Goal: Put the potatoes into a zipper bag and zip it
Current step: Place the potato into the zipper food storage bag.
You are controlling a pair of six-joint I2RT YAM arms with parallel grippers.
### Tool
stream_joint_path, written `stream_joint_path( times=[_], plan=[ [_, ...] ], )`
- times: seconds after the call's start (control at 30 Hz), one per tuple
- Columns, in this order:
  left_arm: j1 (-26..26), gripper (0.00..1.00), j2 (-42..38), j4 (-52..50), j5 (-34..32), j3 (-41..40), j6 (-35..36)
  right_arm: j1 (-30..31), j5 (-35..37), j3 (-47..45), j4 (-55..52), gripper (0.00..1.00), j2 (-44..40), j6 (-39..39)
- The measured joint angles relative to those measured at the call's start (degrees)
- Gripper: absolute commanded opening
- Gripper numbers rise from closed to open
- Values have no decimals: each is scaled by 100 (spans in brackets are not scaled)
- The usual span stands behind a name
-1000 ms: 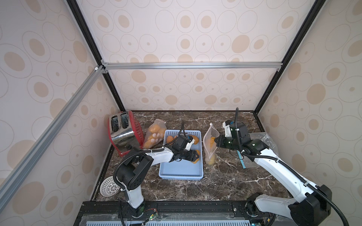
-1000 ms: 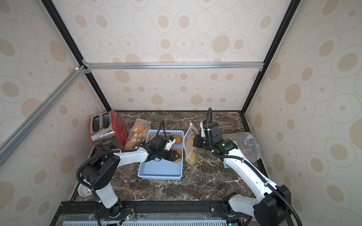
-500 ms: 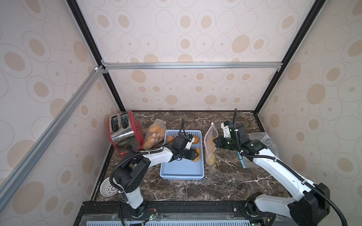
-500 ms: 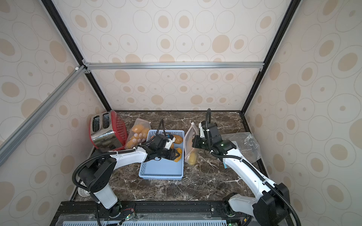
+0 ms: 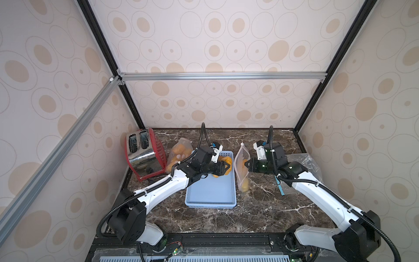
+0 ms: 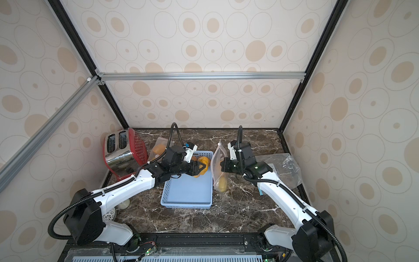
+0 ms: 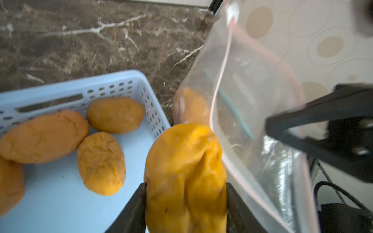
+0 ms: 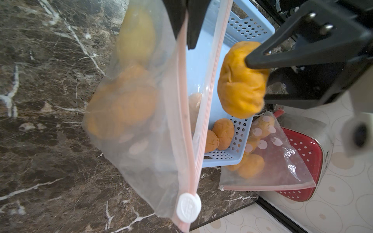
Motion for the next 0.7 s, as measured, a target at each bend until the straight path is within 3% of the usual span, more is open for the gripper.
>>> stream_joint_path(
  times=[0.27,0.53,0.7],
  plan=[
    [-33,40,636,153,625,1384,-57,2,-122,0,0,0,11,-26],
    [-48,40,1508,146,870,1460,-197,0,-140,0,0,0,11,-39],
    [-55,45,1637,118,922,1357,-278,2,-142,0,0,0,11,-37]
  ],
)
